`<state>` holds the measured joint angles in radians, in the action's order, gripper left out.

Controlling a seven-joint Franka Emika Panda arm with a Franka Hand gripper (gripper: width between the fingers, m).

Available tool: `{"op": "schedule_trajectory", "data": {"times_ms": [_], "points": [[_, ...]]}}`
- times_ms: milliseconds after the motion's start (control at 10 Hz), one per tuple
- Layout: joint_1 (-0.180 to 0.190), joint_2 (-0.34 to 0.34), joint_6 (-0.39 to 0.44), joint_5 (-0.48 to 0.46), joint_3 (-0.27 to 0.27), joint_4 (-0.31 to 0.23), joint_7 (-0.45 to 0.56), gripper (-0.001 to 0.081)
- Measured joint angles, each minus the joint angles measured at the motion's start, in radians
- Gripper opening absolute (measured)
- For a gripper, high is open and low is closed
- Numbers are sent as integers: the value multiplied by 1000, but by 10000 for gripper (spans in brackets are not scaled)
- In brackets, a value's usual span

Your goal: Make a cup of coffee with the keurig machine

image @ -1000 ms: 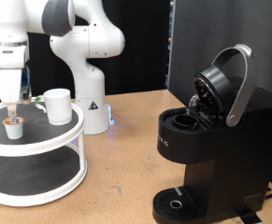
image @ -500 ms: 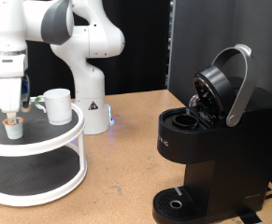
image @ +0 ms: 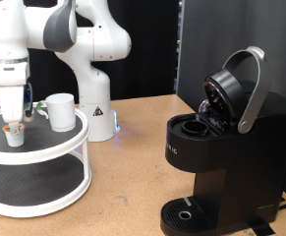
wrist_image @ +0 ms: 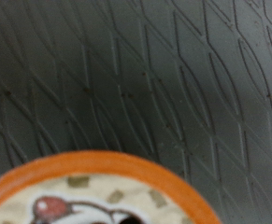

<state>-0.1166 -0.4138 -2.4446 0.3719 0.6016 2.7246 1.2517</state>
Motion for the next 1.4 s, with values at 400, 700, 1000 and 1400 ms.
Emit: {"op": "schedule_trajectory", "data": {"times_ms": [400,700,1000,1400], "points": [[0,3,-15,0,1,16,0,798],[0,22,-35,0,2,21,0,676],[0,27,-43,0,2,19,-1,516],[4,18,-25,-16,0,6,0,450]]}}
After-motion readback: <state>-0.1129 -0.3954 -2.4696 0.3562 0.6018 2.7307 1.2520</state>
